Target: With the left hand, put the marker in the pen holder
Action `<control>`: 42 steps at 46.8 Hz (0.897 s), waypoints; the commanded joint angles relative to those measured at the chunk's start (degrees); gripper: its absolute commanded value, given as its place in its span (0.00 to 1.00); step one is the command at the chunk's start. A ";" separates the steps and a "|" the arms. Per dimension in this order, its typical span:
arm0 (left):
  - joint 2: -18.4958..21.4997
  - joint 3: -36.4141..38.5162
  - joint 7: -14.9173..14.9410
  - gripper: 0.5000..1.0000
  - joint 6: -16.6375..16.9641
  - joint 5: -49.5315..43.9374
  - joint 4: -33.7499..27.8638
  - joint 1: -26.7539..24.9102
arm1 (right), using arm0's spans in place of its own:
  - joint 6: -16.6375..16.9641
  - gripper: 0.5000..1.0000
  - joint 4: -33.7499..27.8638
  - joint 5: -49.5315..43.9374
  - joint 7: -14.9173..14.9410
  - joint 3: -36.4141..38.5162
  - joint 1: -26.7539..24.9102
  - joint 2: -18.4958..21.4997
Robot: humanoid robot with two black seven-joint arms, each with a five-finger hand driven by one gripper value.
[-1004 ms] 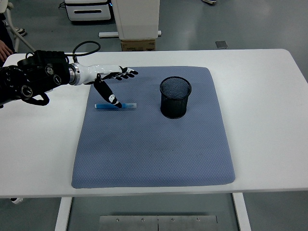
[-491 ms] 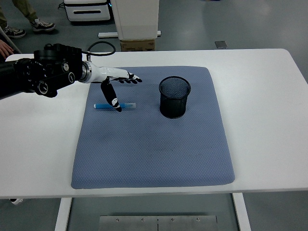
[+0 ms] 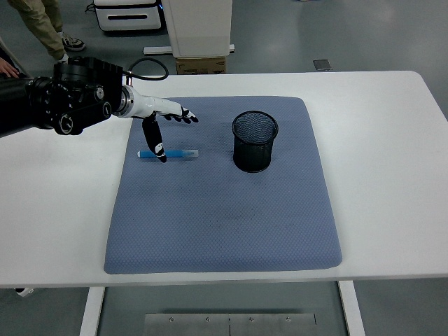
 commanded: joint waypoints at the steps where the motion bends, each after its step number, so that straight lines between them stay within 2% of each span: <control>1: -0.05 1.53 0.06 1.00 -0.12 0.02 -0.86 -0.16 | 0.00 1.00 0.00 0.00 0.01 0.00 0.00 0.00; 8: -0.84 3.82 0.32 1.00 -0.03 0.02 -1.92 -0.24 | 0.00 1.00 0.00 0.00 0.01 0.00 0.00 0.00; 16: -1.20 4.79 4.71 1.00 -0.03 0.02 -1.83 -0.95 | 0.00 1.00 0.00 0.00 0.01 0.00 -0.09 0.00; 27: -2.16 4.79 4.89 1.00 -0.30 0.02 -1.74 -2.18 | 0.00 1.00 0.00 0.00 0.01 0.00 0.00 0.00; 34: -3.30 4.79 4.89 1.00 -3.37 0.63 -1.74 -2.18 | 0.00 1.00 0.00 0.00 0.01 0.00 0.00 0.00; 42: -4.54 4.70 4.89 1.00 -3.37 2.83 -1.65 -2.18 | 0.00 1.00 0.00 0.00 0.01 0.00 0.00 0.00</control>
